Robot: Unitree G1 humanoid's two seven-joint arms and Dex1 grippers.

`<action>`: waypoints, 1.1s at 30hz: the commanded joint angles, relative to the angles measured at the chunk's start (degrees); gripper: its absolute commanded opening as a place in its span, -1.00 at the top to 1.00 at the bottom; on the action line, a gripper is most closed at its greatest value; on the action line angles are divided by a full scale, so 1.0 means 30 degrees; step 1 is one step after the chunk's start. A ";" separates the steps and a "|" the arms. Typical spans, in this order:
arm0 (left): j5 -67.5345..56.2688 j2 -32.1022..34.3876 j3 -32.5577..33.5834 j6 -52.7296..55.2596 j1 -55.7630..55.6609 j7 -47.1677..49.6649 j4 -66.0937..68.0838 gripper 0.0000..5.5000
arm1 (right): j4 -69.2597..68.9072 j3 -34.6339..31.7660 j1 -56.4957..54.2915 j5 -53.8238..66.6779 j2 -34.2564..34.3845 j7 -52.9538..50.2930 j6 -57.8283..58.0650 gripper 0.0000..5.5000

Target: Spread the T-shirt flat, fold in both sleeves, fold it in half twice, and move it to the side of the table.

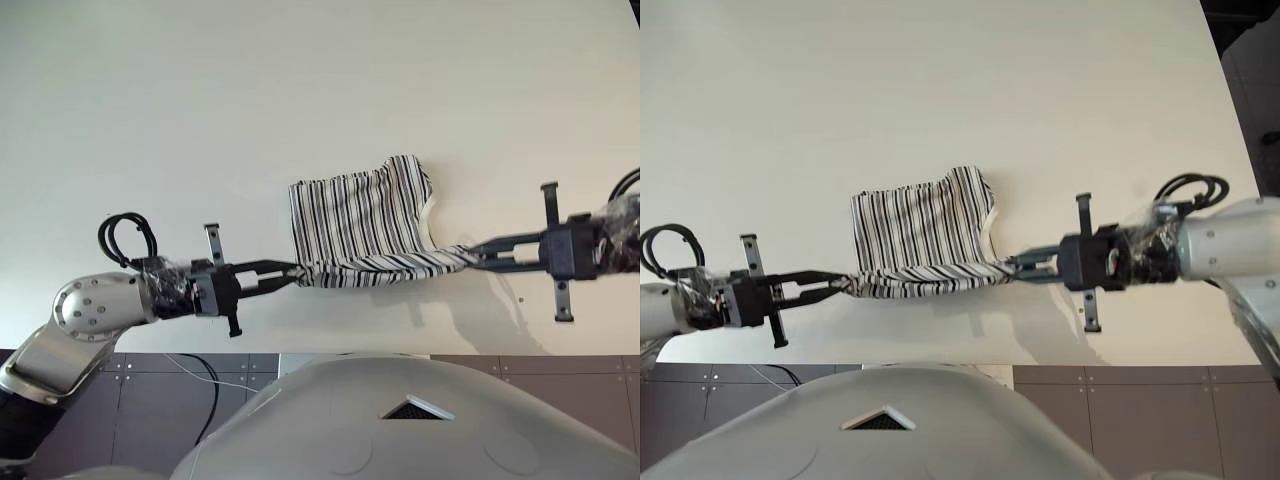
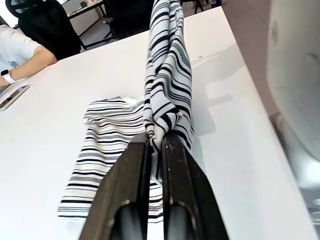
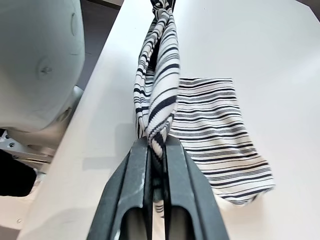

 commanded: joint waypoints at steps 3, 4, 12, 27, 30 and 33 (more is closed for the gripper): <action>0.0303 -0.4538 -0.1303 0.4710 -0.6899 -0.1213 0.5550 0.96 | 1.2799 0.5167 -0.9689 -0.5138 0.6891 0.2566 -0.0126 0.96; 0.0823 -0.5031 -0.1352 0.4678 -0.7520 -0.1314 0.6529 0.96 | 1.4992 0.5553 -1.0912 -0.5902 0.7950 0.2639 -0.0670 0.96; 0.5717 -0.8081 -0.2690 0.3849 -1.0326 -0.1519 1.2796 0.96 | 2.8150 0.7007 -1.5733 -1.1276 1.3418 0.0383 -0.5767 0.96; 0.9785 -1.1228 -0.0595 0.5928 -1.0645 0.4430 1.1126 0.63 | 2.4680 0.2637 -1.2199 -0.9087 1.5062 -0.0422 -0.8757 0.69; 1.2513 -1.0262 -0.2293 0.2630 -0.9430 0.3701 0.8276 0.63 | 2.2027 0.3260 -1.0393 -0.8392 1.5374 0.1233 -0.6785 0.69; 1.4781 -0.9209 -0.3646 0.0377 -0.7999 0.3237 0.6993 0.63 | 2.1604 0.3698 -0.9912 -0.8544 1.5934 0.1835 -0.5472 0.69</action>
